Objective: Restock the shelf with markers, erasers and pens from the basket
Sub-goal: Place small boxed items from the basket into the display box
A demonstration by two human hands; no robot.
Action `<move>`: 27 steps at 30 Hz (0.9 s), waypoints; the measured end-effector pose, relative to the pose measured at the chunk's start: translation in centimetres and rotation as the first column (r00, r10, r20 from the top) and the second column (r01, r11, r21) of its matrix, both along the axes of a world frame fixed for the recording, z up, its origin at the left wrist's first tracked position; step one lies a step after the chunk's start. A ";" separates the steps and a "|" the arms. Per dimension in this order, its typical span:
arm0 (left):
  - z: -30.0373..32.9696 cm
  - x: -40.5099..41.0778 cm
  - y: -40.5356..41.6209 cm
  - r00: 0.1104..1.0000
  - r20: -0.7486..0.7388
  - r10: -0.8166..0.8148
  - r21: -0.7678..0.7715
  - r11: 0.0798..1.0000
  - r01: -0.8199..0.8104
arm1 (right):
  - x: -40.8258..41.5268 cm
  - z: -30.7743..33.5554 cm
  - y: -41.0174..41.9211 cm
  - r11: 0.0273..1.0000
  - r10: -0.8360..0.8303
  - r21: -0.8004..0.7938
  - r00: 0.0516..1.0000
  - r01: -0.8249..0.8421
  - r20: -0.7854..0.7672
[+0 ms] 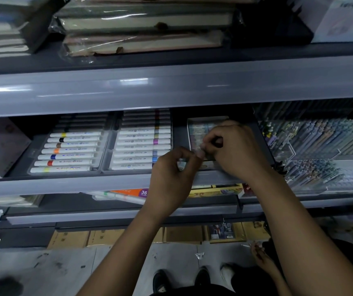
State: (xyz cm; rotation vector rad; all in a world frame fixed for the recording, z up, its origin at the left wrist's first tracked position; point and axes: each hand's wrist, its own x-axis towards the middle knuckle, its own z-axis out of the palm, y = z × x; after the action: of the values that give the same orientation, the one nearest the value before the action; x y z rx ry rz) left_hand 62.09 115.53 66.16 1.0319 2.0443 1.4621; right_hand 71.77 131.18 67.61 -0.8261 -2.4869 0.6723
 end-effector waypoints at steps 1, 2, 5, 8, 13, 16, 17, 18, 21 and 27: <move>0.2 0.1 0.0 0.989 0.145 0.016 -0.010 1.000 -0.014 | 0.1 0.0 -0.1 1.000 -0.003 0.002 1.000 0.003 -0.015; 0.5 0.0 0.0 0.947 0.321 0.029 -0.015 1.000 -0.026 | 0.3 0.0 -0.3 1.000 -0.003 0.005 0.999 0.004 -0.035; 1.6 -0.3 -0.3 0.677 0.735 -0.040 0.067 0.998 -0.013 | 0.8 0.2 -0.9 1.000 0.001 0.014 0.993 0.000 -0.120; 2.0 -0.6 -0.5 0.584 0.800 -0.137 0.160 0.987 0.011 | 1.4 0.5 -1.6 1.000 -0.002 -0.007 0.982 0.000 -0.191; 2.1 -0.4 -0.5 0.638 0.762 -0.113 0.160 0.987 -0.016 | 2.0 0.8 -2.7 0.995 0.054 -0.064 0.969 -0.071 -0.241; 1.8 -0.2 -0.6 0.625 0.767 -0.145 0.211 0.977 -0.031 | 2.3 0.8 -3.3 0.988 0.091 -0.097 0.965 -0.119 -0.248; 1.7 -0.2 -0.6 0.632 0.759 -0.158 0.229 0.973 -0.032 | 2.4 0.9 -3.4 0.983 0.108 -0.116 0.962 -0.141 -0.251; 1.6 -0.1 -0.6 0.641 0.749 -0.169 0.248 0.968 -0.035 | 2.6 0.9 -3.6 0.976 0.127 -0.141 0.959 -0.166 -0.254; 1.4 0.0 -0.4 0.673 0.724 -0.150 0.268 0.960 -0.074 | 2.9 0.9 -4.0 0.962 0.176 -0.168 0.958 -0.217 -0.229; 0.8 0.0 -0.3 0.670 0.721 -0.176 0.337 0.934 -0.118 | 3.2 0.9 -3.8 0.980 0.157 -0.085 0.962 -0.179 -0.223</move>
State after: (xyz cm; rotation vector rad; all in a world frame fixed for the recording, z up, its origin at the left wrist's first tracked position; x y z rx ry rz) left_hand 62.11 115.24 66.97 0.4226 1.1791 1.8766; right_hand 74.94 127.36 68.50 -0.5477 -2.3574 0.9070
